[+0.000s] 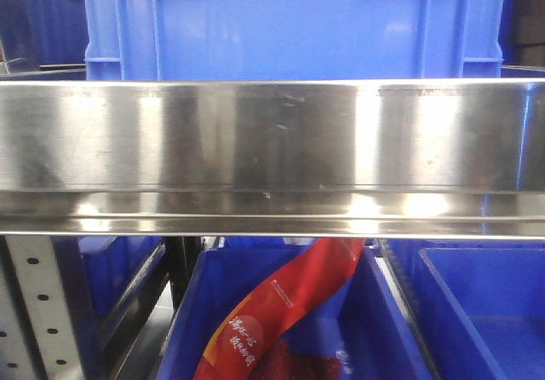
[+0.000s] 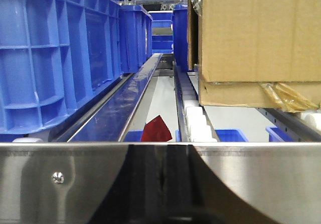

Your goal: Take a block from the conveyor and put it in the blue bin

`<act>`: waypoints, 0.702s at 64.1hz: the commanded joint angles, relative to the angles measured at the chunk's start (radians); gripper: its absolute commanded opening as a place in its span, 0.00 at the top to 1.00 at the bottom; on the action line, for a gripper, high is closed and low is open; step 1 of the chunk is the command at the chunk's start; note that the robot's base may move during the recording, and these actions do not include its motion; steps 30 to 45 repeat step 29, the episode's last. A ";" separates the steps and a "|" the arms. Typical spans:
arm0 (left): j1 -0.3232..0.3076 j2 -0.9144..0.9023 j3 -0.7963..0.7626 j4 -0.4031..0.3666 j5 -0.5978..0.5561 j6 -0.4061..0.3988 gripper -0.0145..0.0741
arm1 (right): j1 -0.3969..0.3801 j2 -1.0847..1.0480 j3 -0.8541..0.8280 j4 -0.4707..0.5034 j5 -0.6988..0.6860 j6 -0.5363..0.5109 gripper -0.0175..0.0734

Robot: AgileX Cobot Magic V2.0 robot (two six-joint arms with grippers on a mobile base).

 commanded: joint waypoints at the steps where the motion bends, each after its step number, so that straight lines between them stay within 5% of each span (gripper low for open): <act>1: 0.005 -0.005 -0.002 -0.007 -0.017 0.000 0.96 | -0.004 -0.004 0.002 -0.007 -0.009 -0.004 0.99; 45: 0.005 -0.005 -0.002 -0.007 -0.017 0.000 0.96 | -0.004 -0.004 0.002 -0.007 -0.009 -0.004 0.99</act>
